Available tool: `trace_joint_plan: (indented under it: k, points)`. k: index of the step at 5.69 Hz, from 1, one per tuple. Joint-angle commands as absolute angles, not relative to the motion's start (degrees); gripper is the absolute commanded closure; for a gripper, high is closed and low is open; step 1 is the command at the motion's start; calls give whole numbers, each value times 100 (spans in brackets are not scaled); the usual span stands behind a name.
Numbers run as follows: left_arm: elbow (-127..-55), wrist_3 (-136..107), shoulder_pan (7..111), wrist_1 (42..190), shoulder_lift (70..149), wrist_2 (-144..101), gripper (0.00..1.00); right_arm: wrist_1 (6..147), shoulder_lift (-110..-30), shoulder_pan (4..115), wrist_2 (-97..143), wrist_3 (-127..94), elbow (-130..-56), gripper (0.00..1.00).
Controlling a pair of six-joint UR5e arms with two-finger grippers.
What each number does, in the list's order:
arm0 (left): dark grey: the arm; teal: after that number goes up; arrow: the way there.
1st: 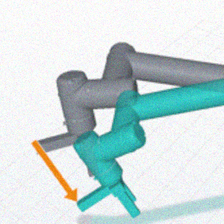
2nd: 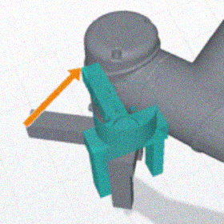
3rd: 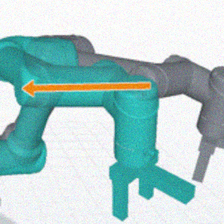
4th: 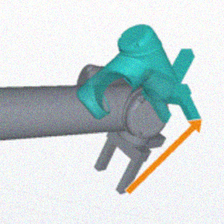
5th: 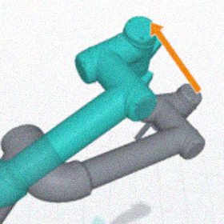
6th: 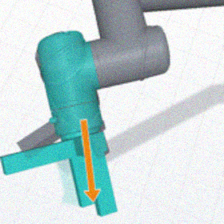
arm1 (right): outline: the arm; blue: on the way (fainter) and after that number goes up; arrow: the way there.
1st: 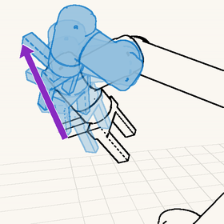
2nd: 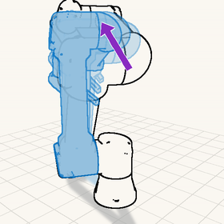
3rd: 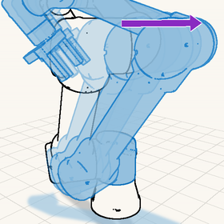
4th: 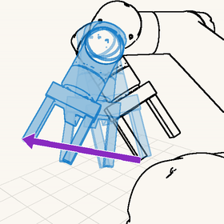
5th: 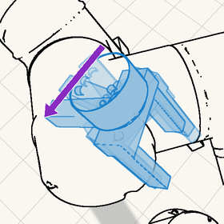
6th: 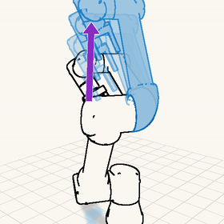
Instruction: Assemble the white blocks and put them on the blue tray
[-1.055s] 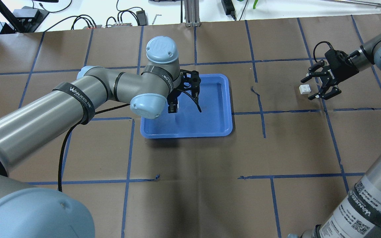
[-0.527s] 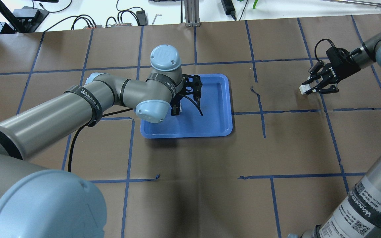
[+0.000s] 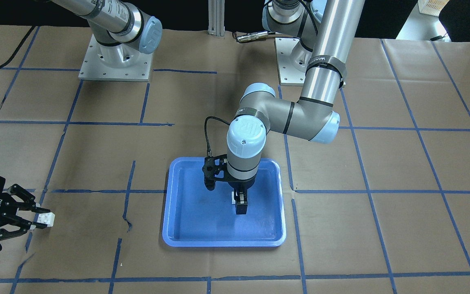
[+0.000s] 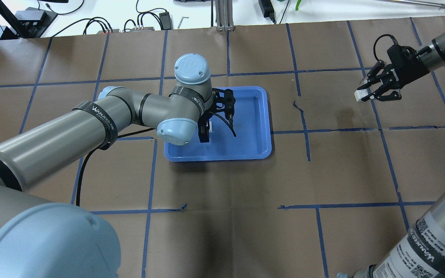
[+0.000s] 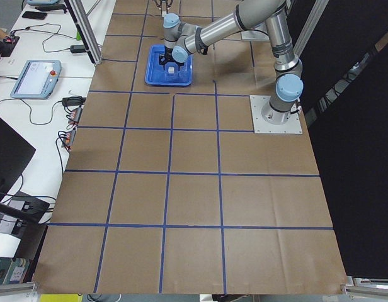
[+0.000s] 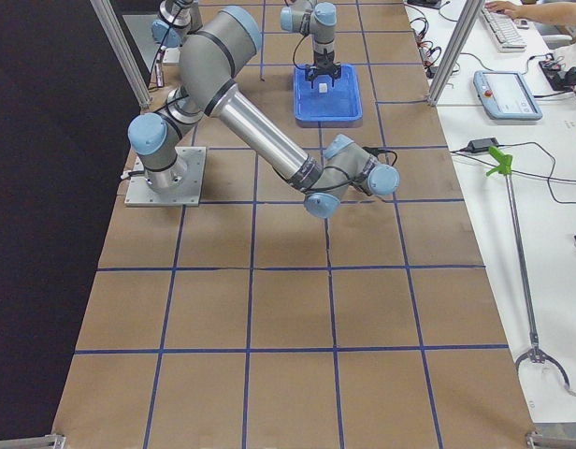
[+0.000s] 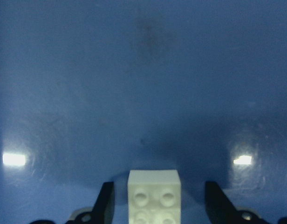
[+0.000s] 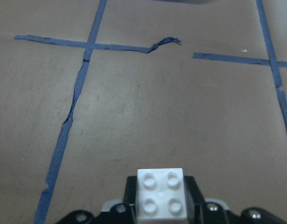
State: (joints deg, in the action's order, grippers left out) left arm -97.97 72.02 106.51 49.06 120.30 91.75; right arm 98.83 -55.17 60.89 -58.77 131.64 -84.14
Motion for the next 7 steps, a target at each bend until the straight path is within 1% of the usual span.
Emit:
trace_joint_plan:
  k: [1, 3, 4, 5, 6, 7]
  points:
    - [-9590, 7198, 10609, 5856, 11439, 9176, 2, 9835, -5870, 6152, -5556, 13052, -8742, 81]
    - [-9204, 7189, 10486, 7349, 10639, 9176, 2, 9931, -6370, 6580, -5091, 12660, -9480, 79]
    - [-9046, 7189, 10346, 8105, 10243, 9167, 2, 10123, -6476, 7001, -4932, 12360, -9596, 79]
    - [-9079, 7042, 10327, 8373, 9752, 9141, 2, 10534, -6469, 7414, -4870, 11888, -9659, 79]
    - [-9244, 6744, 10310, 8463, 9512, 9202, 2, 11408, -6443, 7801, -4678, 11135, -9929, 79]
    - [-9263, 6193, 10179, 8594, 9466, 9307, 2, 12322, -6442, 8266, -4676, 10318, -10219, 79]
